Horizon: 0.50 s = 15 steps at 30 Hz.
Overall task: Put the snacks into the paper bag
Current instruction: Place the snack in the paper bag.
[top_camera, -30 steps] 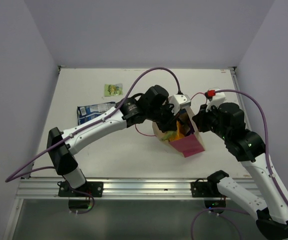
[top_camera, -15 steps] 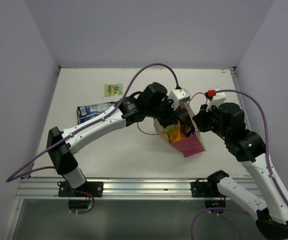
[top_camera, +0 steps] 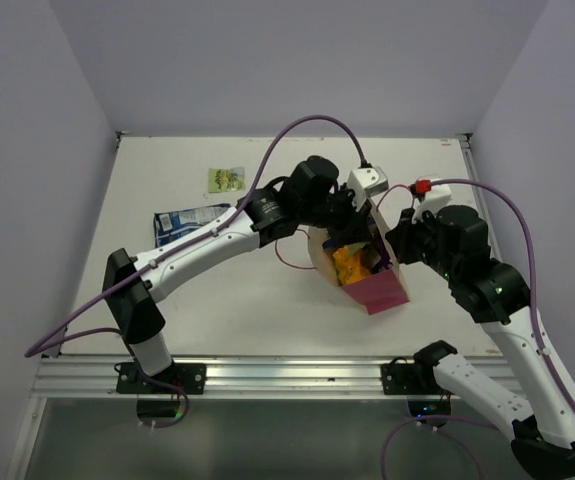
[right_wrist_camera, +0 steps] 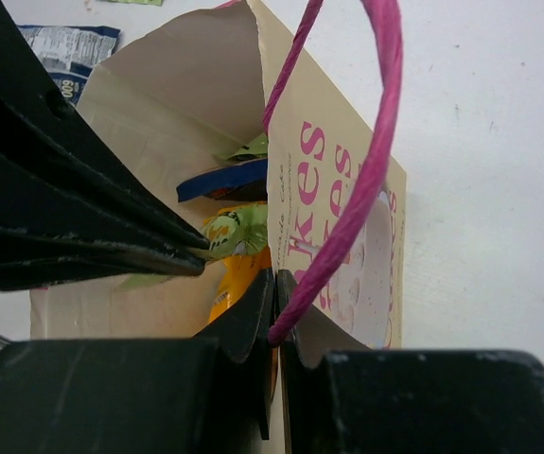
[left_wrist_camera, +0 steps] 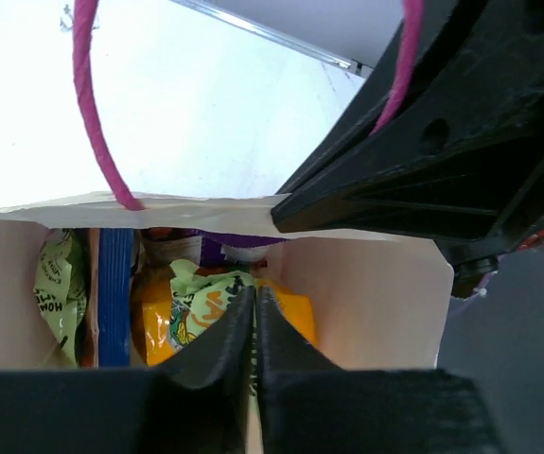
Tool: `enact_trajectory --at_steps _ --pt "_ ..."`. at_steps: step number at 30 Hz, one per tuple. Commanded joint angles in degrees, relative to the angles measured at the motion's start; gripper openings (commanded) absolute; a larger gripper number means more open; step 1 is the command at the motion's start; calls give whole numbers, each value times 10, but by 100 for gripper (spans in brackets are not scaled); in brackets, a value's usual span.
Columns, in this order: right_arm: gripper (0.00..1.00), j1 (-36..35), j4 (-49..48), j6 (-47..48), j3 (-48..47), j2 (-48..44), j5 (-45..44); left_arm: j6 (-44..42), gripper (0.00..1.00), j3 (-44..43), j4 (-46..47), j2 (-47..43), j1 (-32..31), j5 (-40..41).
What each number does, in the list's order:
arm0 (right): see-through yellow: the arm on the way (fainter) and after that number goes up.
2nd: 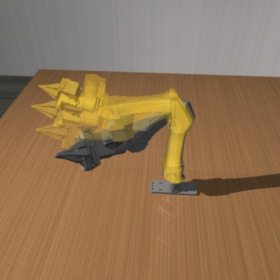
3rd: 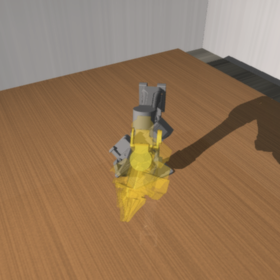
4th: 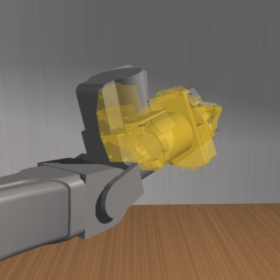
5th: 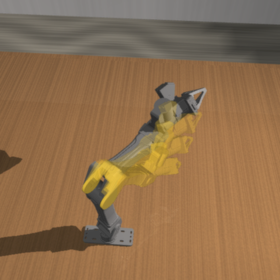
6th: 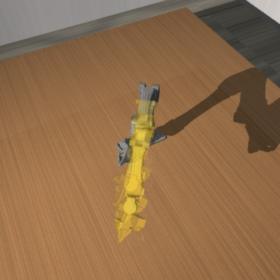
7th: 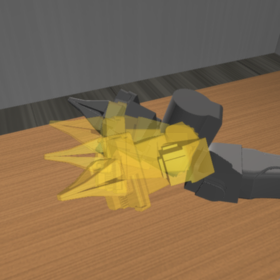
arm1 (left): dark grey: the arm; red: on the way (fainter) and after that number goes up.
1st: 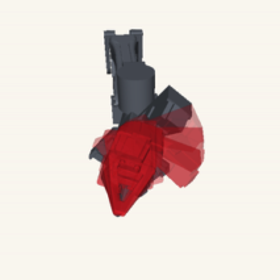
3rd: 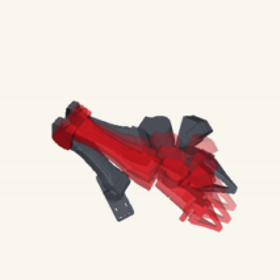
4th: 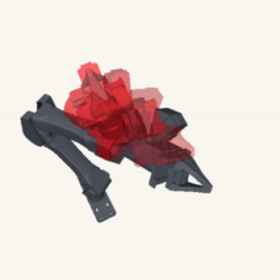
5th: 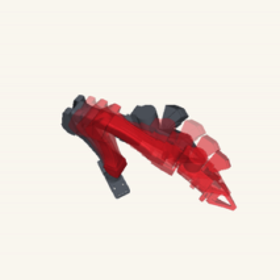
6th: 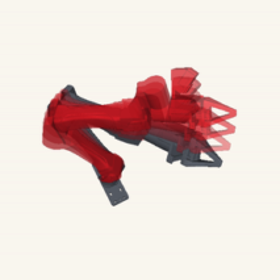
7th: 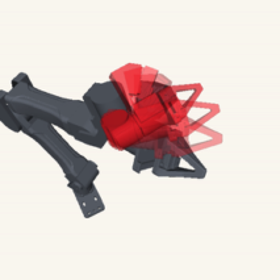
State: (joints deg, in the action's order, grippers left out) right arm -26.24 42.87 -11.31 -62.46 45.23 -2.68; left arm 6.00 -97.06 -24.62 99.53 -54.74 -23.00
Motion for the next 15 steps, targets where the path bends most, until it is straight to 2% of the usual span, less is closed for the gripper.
enact_trajectory --at_steps 1,3,4,6,9,15 --pt "6 0 -7 1 -6 -3 -11 16 14 -8 49 -12 0 -37" --pt "6 -1 -8 1 -7 -1 -8 16 25 0 49 -17 0 -26" --pt "6 -1 -9 1 -7 0 -6 14 34 4 47 -19 0 -14" --pt "6 -1 -9 1 -7 1 -6 12 43 6 42 -26 0 -2" --pt "6 0 -9 1 -6 -2 -8 9 53 6 36 -35 1 10" --pt "6 0 -8 0 -5 -5 -8 14 66 2 21 -61 9 50"
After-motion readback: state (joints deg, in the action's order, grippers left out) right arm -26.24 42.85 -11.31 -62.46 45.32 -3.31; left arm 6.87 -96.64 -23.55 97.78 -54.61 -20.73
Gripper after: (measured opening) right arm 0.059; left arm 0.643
